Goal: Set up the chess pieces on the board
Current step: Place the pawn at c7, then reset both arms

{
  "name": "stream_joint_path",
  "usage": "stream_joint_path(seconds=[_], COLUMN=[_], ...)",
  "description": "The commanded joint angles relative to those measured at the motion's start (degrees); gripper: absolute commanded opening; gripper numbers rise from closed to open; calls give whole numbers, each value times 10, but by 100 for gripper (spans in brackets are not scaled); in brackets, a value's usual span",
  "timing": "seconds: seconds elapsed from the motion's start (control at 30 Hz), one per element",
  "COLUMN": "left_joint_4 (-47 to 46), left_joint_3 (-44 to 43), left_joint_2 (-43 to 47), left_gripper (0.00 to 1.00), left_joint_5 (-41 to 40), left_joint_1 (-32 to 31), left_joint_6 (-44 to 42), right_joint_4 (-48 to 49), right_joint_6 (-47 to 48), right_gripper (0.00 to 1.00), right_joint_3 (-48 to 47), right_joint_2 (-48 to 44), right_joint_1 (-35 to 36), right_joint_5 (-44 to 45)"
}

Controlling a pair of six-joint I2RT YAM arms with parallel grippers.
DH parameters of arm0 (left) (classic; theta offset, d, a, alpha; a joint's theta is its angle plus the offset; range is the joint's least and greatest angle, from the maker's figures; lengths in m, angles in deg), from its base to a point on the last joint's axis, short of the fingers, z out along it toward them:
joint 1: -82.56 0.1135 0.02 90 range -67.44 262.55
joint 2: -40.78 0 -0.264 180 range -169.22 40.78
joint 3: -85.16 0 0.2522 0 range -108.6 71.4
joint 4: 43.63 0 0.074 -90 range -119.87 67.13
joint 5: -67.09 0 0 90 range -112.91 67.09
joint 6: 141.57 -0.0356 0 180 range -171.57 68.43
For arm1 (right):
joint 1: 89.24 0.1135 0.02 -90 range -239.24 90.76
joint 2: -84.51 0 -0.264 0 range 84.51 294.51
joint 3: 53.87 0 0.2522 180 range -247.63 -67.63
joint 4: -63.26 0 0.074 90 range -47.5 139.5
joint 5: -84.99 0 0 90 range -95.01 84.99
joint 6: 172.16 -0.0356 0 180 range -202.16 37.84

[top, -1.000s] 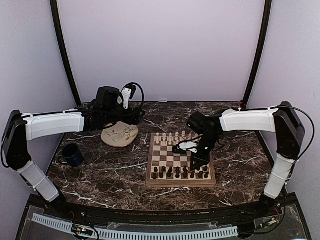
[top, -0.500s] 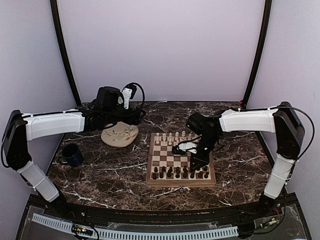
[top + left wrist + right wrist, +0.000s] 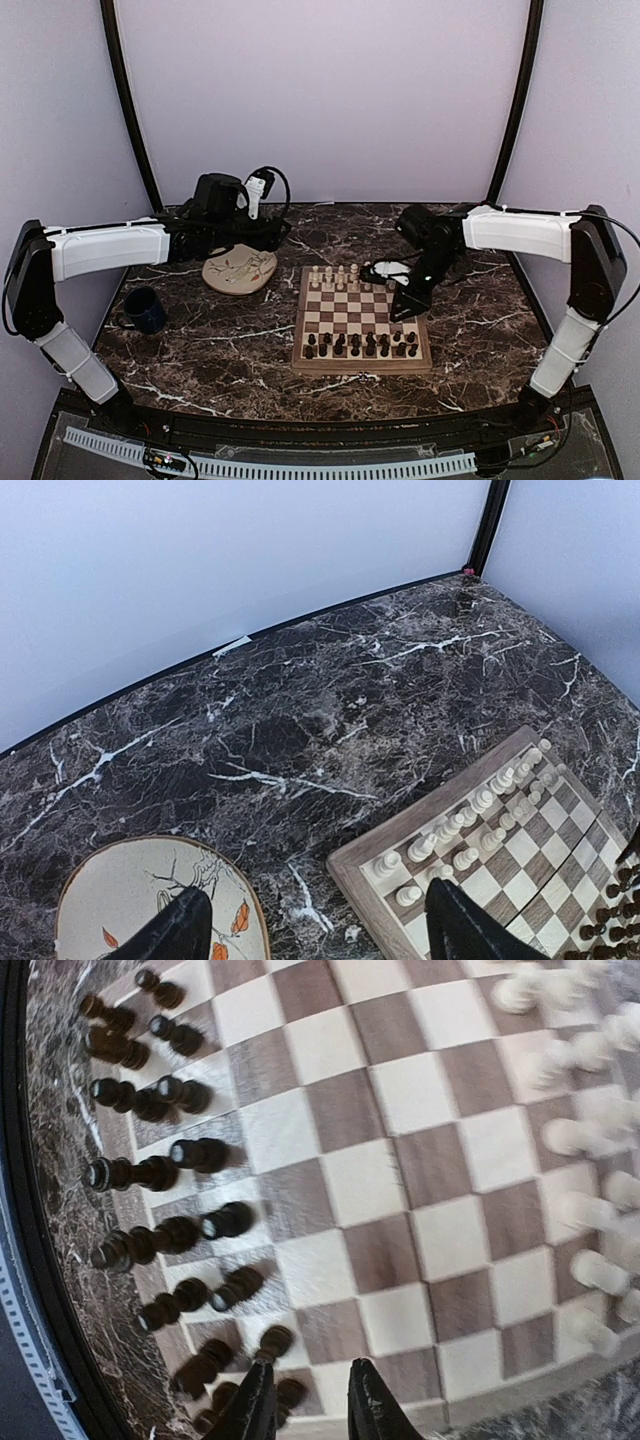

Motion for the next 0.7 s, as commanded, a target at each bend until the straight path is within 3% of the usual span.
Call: stream_joint_path(seconds=[0.0, 0.37, 0.5, 0.57, 0.67], left_joint_4=[6, 79, 124, 144, 171], left_joint_3=[-20, -82, -114, -125, -143], left_joint_2=[29, 50, 62, 72, 82], left_gripper=[76, 80, 81, 81, 97], left_joint_5=[-33, -121, -121, -138, -197], left_joint_1=[-3, -1, 9, 14, 21], left_joint_6=[-49, -94, -98, -102, -94], right_joint_4=[25, 243, 351, 367, 355], right_joint_6=[-2, -122, -183, -210, -237], right_gripper=[27, 32, 69, 97, 100], right_joint_3=[-16, 49, 54, 48, 11], right_joint_2=[-69, -250, -317, -341, -346], right_joint_1=[-74, -277, -335, -346, -349], right_joint_5=[-21, 70, 143, 167, 172])
